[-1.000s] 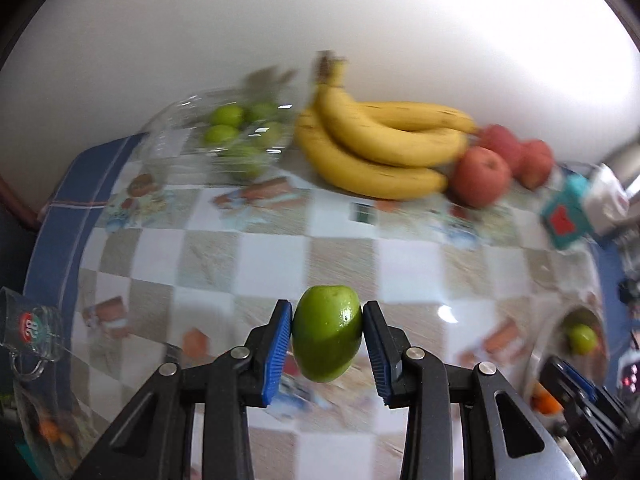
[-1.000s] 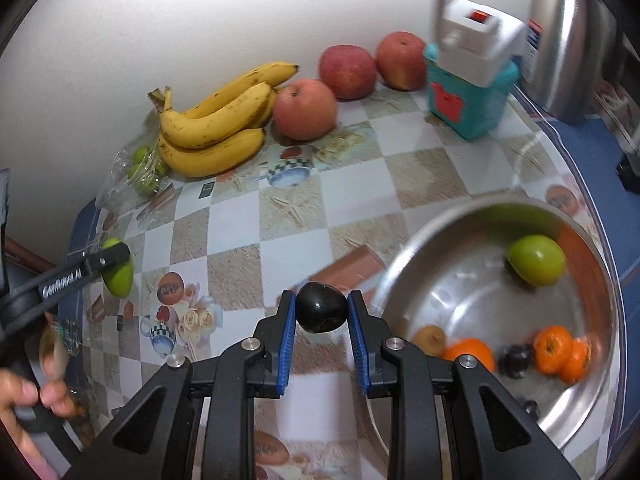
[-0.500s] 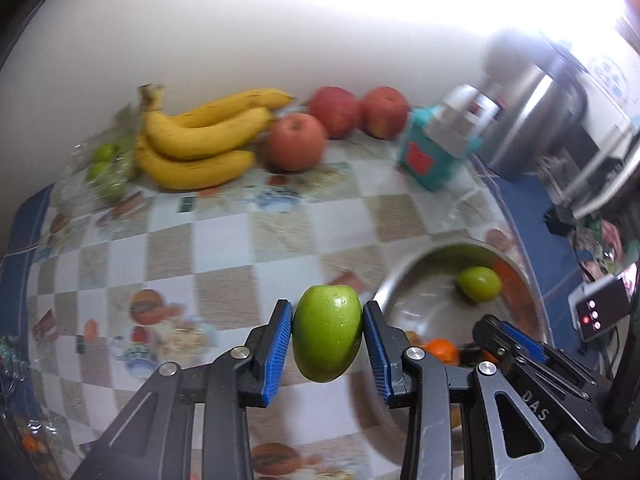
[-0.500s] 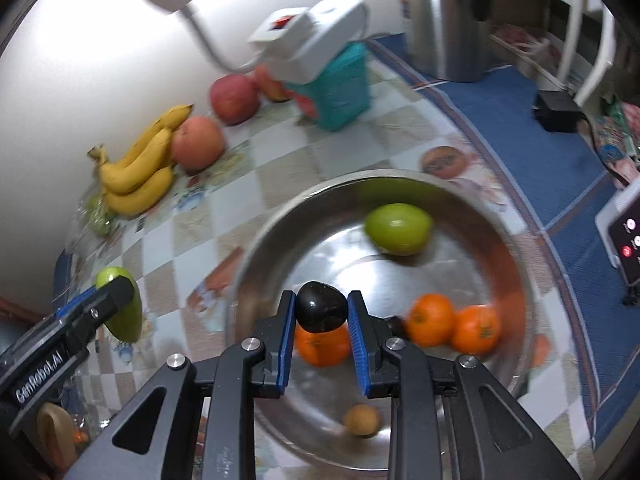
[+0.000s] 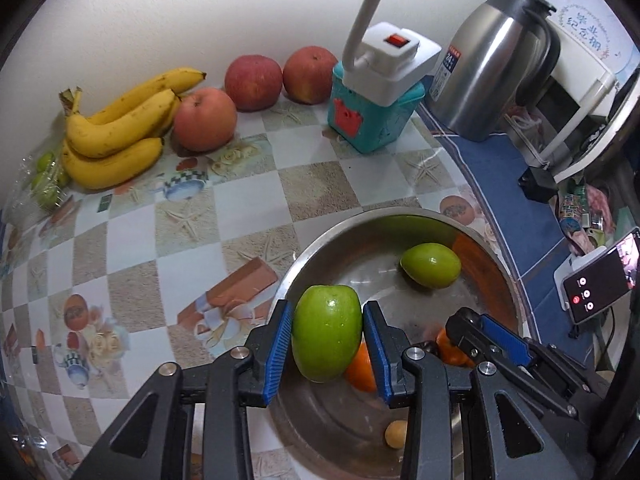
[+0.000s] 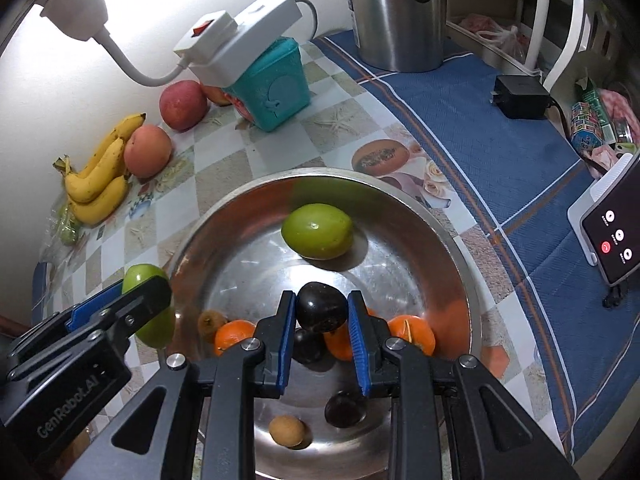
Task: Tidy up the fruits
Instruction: 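Carry the dark plum and green lime over the steel bowl with both tools, then open both tools to drop the plum and lime into the bowl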
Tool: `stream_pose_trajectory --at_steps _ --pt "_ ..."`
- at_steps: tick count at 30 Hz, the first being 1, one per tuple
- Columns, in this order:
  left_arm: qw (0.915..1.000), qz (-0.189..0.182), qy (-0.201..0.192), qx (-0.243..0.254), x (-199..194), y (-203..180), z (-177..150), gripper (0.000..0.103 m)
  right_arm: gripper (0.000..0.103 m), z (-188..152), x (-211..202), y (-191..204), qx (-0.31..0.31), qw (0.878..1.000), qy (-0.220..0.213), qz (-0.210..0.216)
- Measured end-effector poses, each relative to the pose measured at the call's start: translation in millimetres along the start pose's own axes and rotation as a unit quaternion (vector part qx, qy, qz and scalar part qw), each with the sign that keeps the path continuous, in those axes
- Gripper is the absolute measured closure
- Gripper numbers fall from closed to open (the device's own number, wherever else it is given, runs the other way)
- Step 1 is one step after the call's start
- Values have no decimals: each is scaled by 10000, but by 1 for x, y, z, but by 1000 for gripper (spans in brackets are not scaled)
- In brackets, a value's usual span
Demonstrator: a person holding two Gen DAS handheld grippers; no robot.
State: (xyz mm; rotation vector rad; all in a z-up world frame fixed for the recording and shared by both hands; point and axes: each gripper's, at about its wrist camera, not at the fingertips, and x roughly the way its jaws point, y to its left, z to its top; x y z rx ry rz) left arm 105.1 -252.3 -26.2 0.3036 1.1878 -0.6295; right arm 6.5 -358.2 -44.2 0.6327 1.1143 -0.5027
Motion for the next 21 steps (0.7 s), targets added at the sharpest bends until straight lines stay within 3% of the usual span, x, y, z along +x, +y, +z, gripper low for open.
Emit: stream_pose_trajectory --at_steps 13,21 --pt "9998 91 122 -119 26 5 7 64 76 0 10 11 -260 9996 34 -128" --pt "9998 44 114 -187 21 9 6 62 74 0 10 12 -313 9993 31 -208"
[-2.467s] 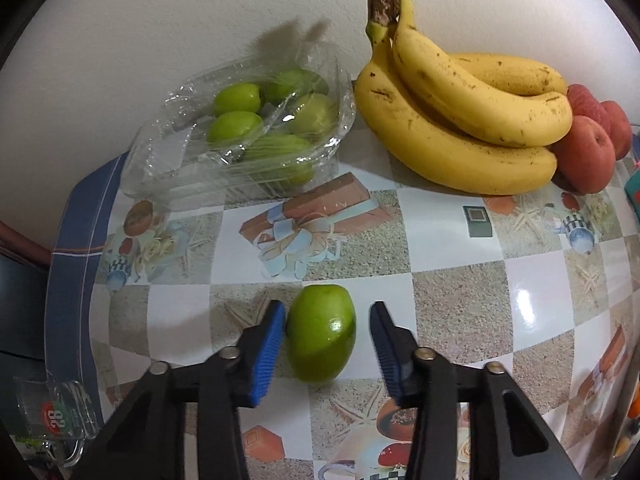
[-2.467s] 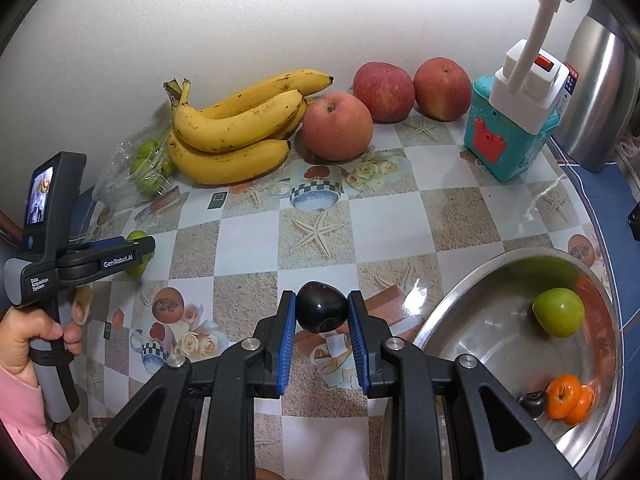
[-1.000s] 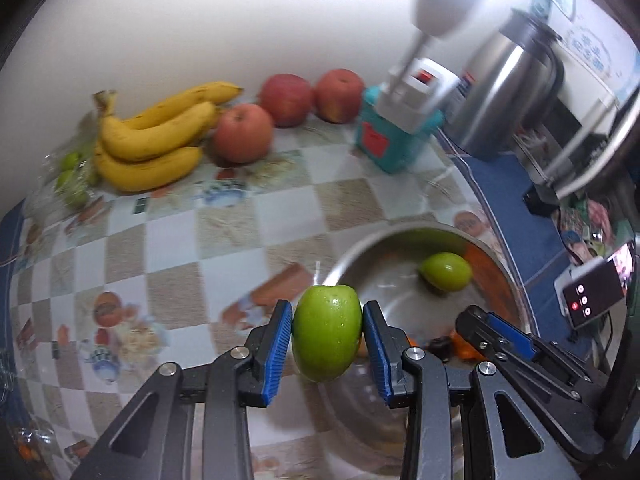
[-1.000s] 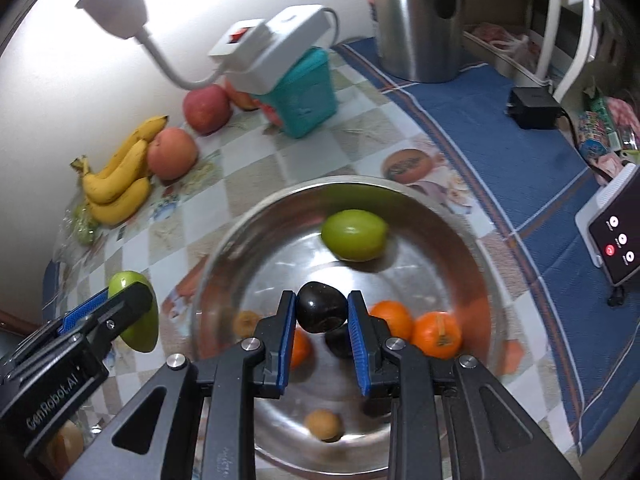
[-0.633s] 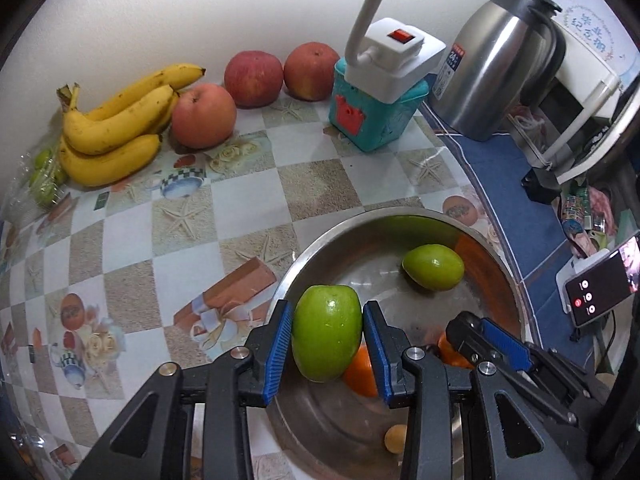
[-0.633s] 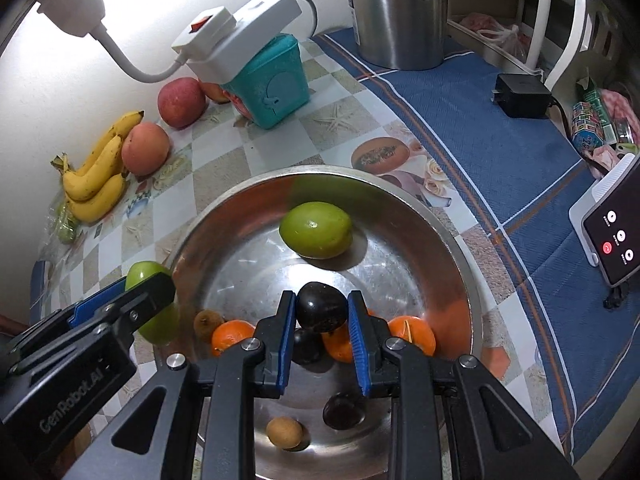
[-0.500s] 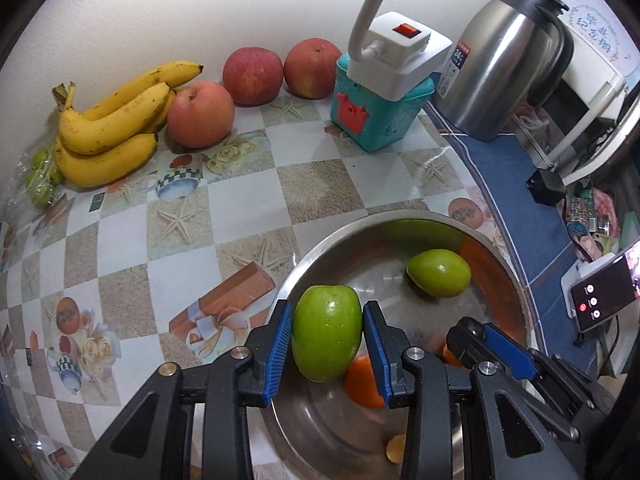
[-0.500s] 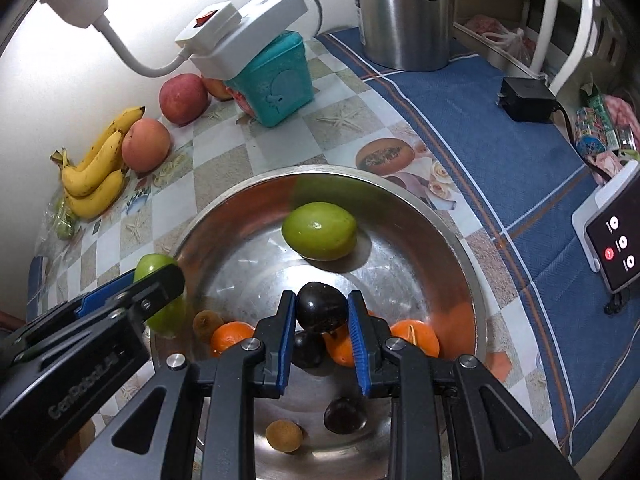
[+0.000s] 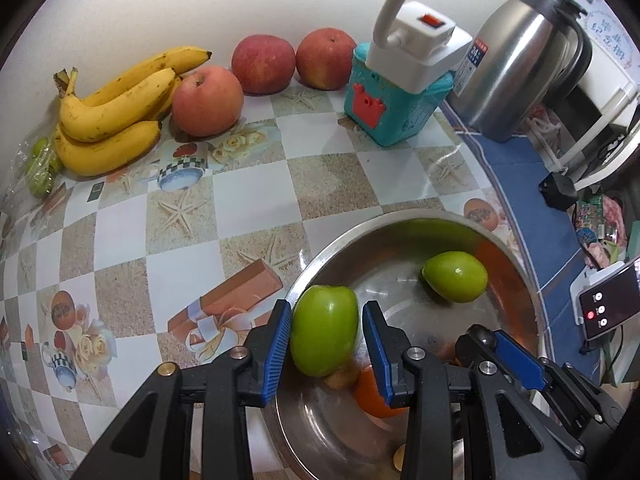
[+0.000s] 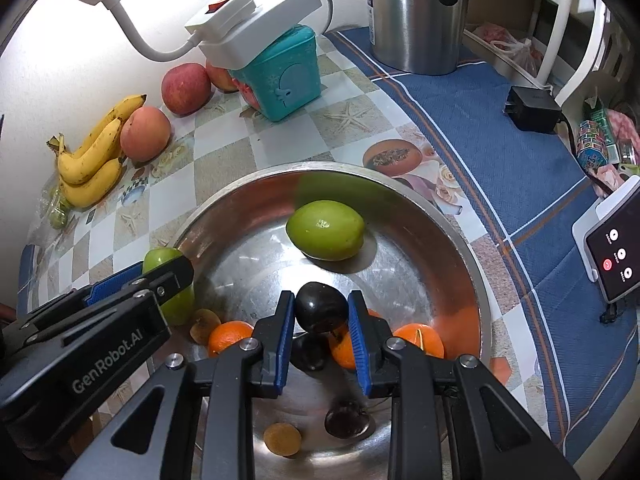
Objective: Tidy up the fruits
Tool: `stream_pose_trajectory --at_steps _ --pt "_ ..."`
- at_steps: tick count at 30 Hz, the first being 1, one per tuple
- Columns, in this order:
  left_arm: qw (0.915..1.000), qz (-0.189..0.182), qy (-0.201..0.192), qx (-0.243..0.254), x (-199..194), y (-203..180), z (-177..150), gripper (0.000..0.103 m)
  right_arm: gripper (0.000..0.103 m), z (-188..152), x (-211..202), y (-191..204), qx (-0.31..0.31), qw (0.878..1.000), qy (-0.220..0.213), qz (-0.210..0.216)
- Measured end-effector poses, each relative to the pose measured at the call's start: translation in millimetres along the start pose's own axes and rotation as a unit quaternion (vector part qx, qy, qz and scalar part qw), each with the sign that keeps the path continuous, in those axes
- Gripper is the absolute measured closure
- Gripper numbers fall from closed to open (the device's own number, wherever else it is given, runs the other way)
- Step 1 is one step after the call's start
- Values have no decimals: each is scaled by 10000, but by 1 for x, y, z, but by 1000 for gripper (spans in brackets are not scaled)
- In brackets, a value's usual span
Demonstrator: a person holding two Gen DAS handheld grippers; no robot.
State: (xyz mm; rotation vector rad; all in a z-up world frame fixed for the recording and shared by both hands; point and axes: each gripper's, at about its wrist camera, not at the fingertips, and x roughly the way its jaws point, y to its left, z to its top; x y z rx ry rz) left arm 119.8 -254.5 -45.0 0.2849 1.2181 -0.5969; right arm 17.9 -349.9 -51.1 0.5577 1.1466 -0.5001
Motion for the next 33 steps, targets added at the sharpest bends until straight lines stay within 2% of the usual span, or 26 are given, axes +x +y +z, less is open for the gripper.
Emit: stream_pose_trajectory --at_steps 3,6,7,8,10,13,16,18,19,21,24,33 --pt "10000 -29 -44 1 -9 0 1 51 57 0 -2 1 -10 10000 -25 -1" --pt "9999 -50 -120 -17 -21 1 1 51 56 -2 -6 1 -29 10000 -66 23" --pt "9999 -43 -160 -38 -27 3 1 47 55 -2 -8 2 -36 10000 -82 18" --pt "9998 -22 -189 -58 -31 5 0 41 53 -3 -10 2 -40 9999 -101 15" --pt "9996 68 -258 -96 -40 9 -1 33 41 -6 -15 4 -45 9999 -134 30" --pt "9990 232 -330 -196 -48 17 -4 17 32 -10 -19 7 -61 9998 -154 71" --pt "9981 342 -355 -374 -56 33 -10 13 24 -14 -21 10 -89 9998 -142 107" --pt "9973 437 -367 -472 -59 41 -13 8 24 -18 -22 13 -116 9998 -141 108" --pt "9963 541 -384 -542 -61 47 -16 0 24 -19 -23 13 -123 9998 -140 110" --pt "9947 699 -420 -623 -63 55 -19 0 22 -22 -24 15 -121 9998 -150 109" --pt "9916 1008 -393 -703 -64 68 -27 0 12 -27 -24 17 -124 9997 -166 122" --pt "9818 1698 -391 -757 -65 93 -53 0 12 -39 -28 28 -248 9991 -280 198"
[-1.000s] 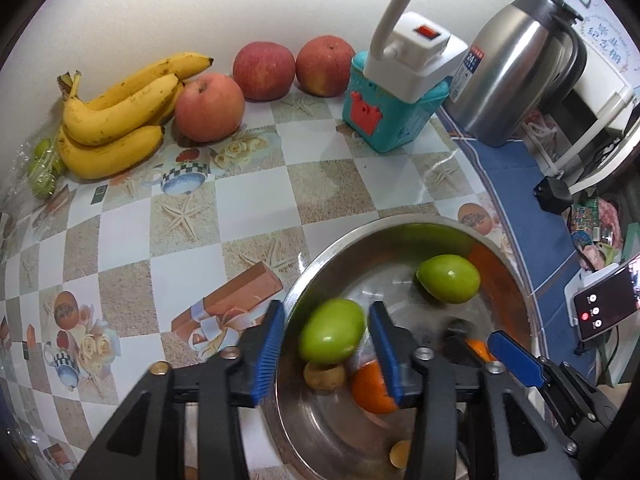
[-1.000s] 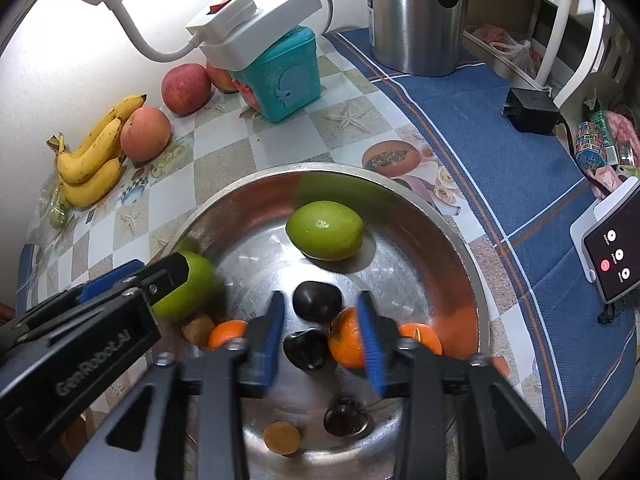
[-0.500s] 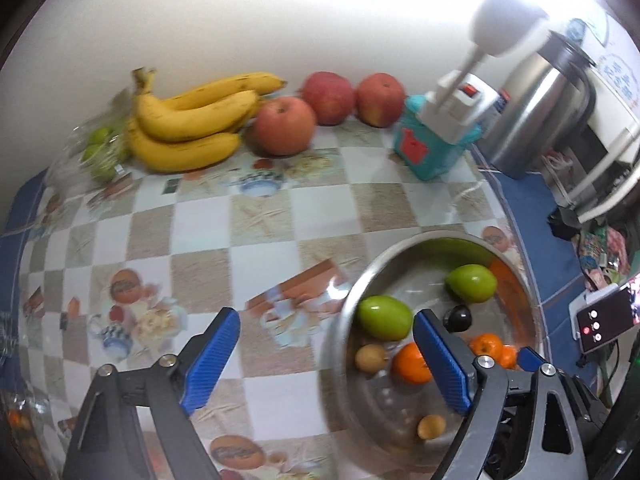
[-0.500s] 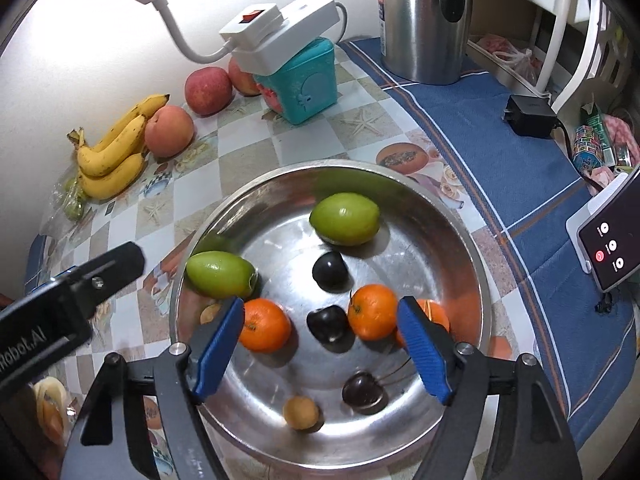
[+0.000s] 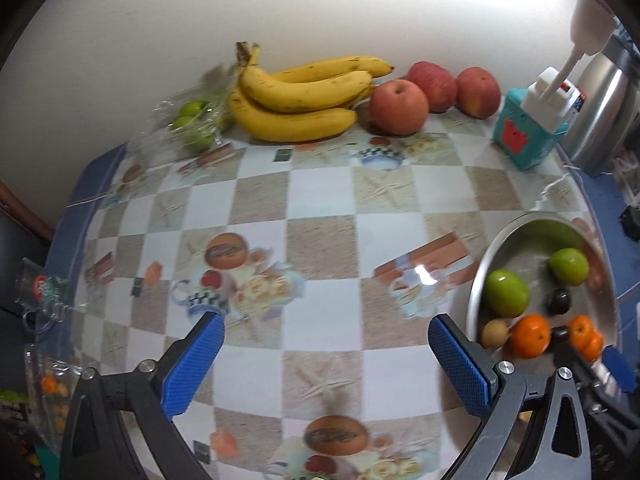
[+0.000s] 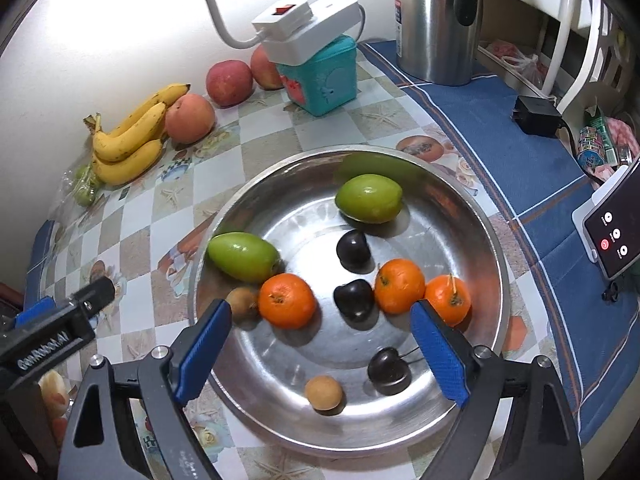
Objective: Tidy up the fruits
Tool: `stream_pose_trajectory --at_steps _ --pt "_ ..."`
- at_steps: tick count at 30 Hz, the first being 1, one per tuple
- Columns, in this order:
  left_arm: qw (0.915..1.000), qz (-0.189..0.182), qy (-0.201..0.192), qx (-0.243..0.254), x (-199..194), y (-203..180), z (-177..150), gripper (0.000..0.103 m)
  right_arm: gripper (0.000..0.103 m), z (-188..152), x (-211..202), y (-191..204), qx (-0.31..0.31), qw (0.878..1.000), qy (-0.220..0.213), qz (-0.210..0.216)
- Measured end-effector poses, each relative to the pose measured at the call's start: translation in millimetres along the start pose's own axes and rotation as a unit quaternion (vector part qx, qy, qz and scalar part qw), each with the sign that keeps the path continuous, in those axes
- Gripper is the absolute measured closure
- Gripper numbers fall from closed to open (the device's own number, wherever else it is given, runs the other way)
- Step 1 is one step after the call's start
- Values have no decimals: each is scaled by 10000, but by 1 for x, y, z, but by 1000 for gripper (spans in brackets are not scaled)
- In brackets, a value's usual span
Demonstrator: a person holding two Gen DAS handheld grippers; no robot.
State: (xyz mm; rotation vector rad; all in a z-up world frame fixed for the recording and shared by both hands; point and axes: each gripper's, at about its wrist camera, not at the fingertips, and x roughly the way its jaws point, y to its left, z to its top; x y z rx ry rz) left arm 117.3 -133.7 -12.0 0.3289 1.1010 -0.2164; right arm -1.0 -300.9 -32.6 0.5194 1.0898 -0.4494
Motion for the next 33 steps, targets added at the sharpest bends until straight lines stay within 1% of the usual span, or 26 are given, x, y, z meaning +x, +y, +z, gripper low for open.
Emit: stream_pose_trajectory --at_steps 4,8,11,15,17,19,25,29,33 --pt "10000 28 40 44 -4 7 -12 0 12 -6 -5 5 -61 10000 -47 39" --pt "9995 295 21 86 -5 12 -25 0 12 -16 -8 10 -102 9999 0 119" --pt "9993 370 44 50 -9 18 -36 0 12 -26 -11 16 -285 9996 29 41" --pt "9989 463 79 55 -14 25 -50 0 12 -37 -15 20 -359 9993 78 44" --pt "9978 658 79 61 -16 28 -58 0 12 -43 -16 22 -392 9992 104 38" --pt "9969 776 75 67 -18 32 -65 0 12 -49 -19 25 -456 9989 109 7" --pt "9959 905 67 29 -28 45 -83 0 12 -66 -25 31 -546 9984 129 -4" --pt "9957 917 59 93 -36 48 -93 0 12 -75 -30 34 -607 9981 120 -10" --pt "9956 933 72 57 -40 53 -101 0 12 -82 -35 35 -643 9979 117 -33"
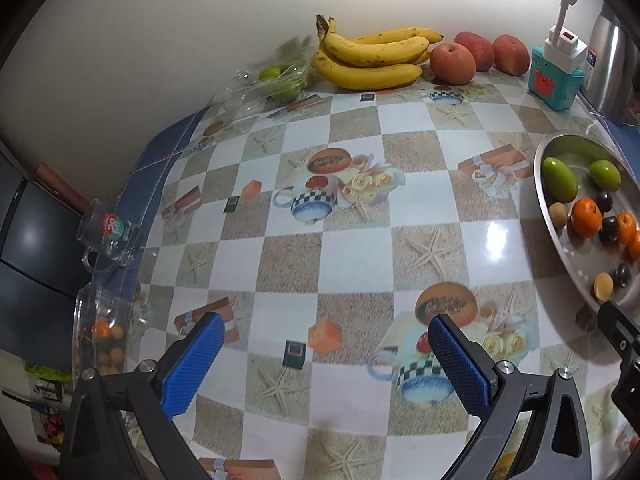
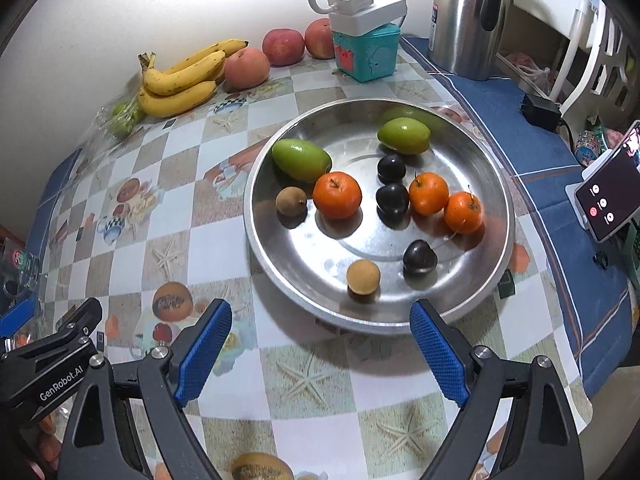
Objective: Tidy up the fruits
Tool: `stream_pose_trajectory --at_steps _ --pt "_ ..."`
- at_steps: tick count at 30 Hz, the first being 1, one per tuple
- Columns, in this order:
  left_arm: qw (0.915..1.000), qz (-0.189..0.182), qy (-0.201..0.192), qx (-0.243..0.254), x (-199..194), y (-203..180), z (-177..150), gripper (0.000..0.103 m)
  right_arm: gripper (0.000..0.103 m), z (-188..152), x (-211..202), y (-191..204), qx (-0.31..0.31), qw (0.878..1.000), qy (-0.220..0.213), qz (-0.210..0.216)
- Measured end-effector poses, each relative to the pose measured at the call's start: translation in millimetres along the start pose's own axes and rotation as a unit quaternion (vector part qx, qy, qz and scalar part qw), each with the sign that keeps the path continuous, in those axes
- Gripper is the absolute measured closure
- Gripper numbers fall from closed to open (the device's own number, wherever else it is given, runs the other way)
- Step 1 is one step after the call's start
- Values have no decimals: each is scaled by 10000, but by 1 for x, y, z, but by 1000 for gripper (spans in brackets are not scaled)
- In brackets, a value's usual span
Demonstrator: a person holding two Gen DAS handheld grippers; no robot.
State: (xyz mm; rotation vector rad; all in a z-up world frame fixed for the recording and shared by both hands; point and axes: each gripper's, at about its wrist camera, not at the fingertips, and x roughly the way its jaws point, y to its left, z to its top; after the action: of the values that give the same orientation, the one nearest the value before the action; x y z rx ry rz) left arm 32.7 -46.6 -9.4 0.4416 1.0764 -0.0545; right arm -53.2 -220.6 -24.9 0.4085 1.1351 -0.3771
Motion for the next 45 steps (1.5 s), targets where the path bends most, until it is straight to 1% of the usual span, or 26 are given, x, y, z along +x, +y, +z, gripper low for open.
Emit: stream_pose_trajectory --at_steps 10,20,28,31,37,40,45 --pt "9997 -3 -196 -125 -19 15 -16 0 12 -13 -16 8 -123 9999 -100 -20" --pt "9995 -22 -286 -145 -25 19 -25 0 12 -19 -26 11 -137 9997 -191 -28" --pt "9993 -43 -300 -239 -25 23 -27 0 12 -21 -27 10 -125 9997 -219 -53" --pt "9993 -29 -289 -228 -24 22 -27 0 12 -21 -28 9 -121 9996 -234 -64" --pt "9991 44 -408 -136 -29 18 -28 0 12 -20 -28 9 -118 9996 -232 -78" --pt "9991 50 -401 -108 -28 17 -28 0 12 -21 -26 9 -123 9997 -204 -76" --pt "9991 25 -358 -207 -26 20 -28 0 12 -21 -27 10 -138 9995 -243 -109"
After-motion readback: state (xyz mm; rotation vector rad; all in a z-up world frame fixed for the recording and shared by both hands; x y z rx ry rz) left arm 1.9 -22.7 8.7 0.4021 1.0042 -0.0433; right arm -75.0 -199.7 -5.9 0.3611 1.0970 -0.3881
